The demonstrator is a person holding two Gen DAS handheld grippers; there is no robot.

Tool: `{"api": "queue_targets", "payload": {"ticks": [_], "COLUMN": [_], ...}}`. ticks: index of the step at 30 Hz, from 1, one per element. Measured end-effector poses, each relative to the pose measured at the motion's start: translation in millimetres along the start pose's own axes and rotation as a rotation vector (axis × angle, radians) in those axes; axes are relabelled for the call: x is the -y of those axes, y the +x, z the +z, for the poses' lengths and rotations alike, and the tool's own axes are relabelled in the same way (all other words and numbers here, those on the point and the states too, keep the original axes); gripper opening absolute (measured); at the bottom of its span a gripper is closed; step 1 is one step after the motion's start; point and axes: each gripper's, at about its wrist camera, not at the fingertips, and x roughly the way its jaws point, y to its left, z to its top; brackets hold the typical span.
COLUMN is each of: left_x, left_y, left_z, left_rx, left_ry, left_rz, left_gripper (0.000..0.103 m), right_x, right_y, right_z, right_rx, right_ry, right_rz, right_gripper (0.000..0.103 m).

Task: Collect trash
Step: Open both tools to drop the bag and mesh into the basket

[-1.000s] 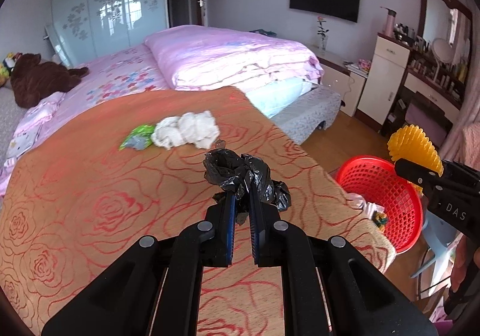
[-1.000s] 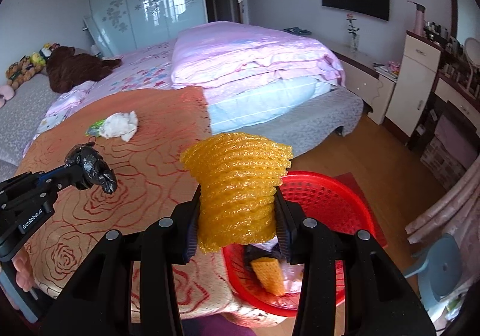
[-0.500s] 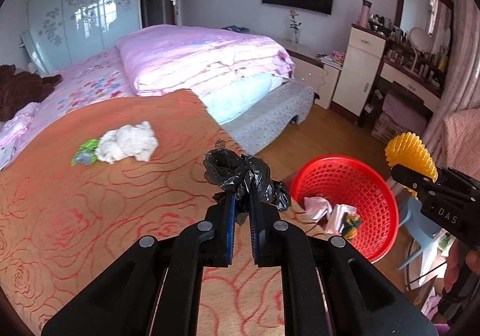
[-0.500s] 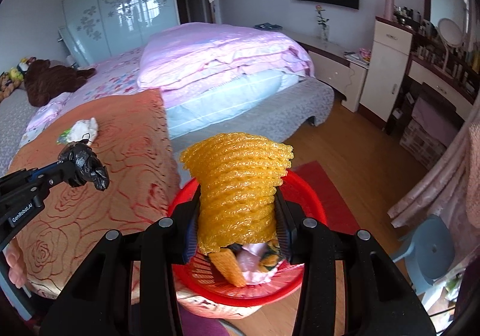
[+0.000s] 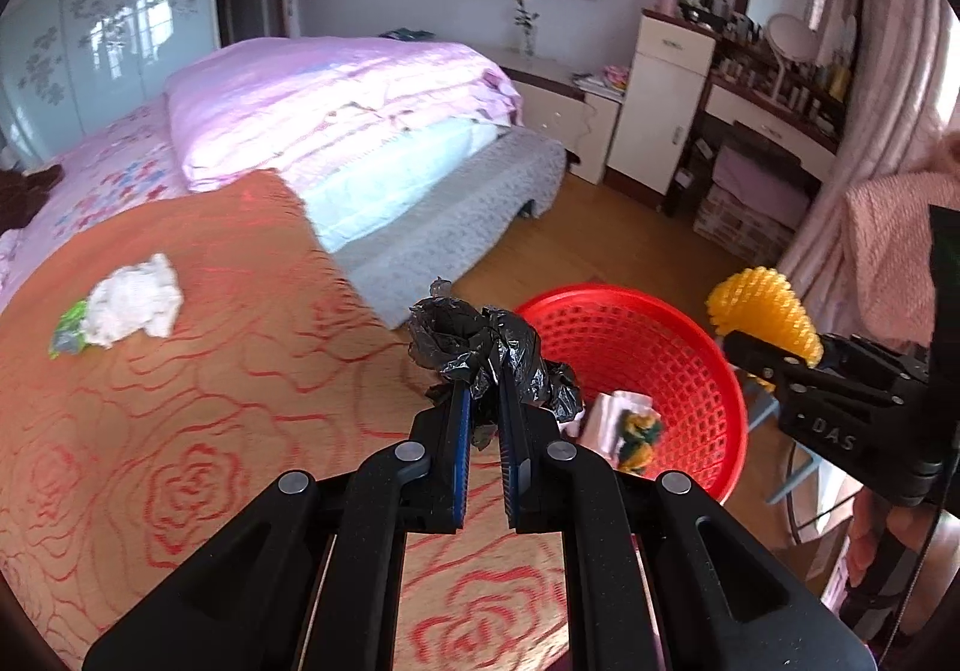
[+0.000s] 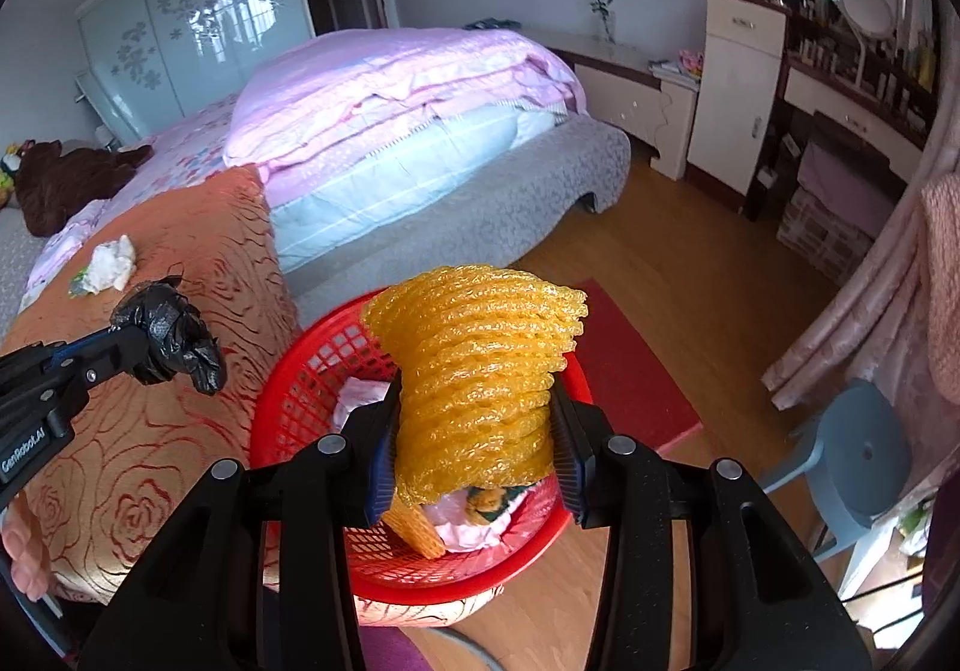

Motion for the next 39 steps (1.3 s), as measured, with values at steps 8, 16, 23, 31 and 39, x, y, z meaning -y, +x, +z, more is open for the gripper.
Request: {"api": "queue_targets", "payload": {"ticks": [8, 16, 23, 31, 39], "left_x": [22.8, 30.6, 26.3, 12.0, 1.3], "left_y": [23.4, 33.0, 29.8, 19.6, 8.5], "left_z": [-0.7, -1.3, -1.1, -1.1, -3.6], "left_rx": [-0.050, -0.074, -0.065, -0.043, -0.017], "left_ry": [0.053, 0.073, 0.057, 0.014, -0.011], "left_rz": [-0.037, -0.058, -0.066, -0.052, -0.026], "left_gripper": [0.008, 0.012, 0.047, 0.051, 0.051], "right_x": [6.7, 7.0, 8.1, 8.3, 0.4], "right_y": [16.7, 23.8, 23.2, 21.8, 18.1], "right_z": [-6.4, -9.8, -9.9, -10.0, -10.2], "right_rx": [-0.045, -0.062, -0.055, -0.049, -0.035], "right_ry": [0.018, 0.020, 0.033, 0.040, 0.021], "right_rz": [0.001, 0.004, 0.000, 0.003, -0.001], "right_gripper": [0.042, 0.047, 0.059, 0.073, 0.078]}}
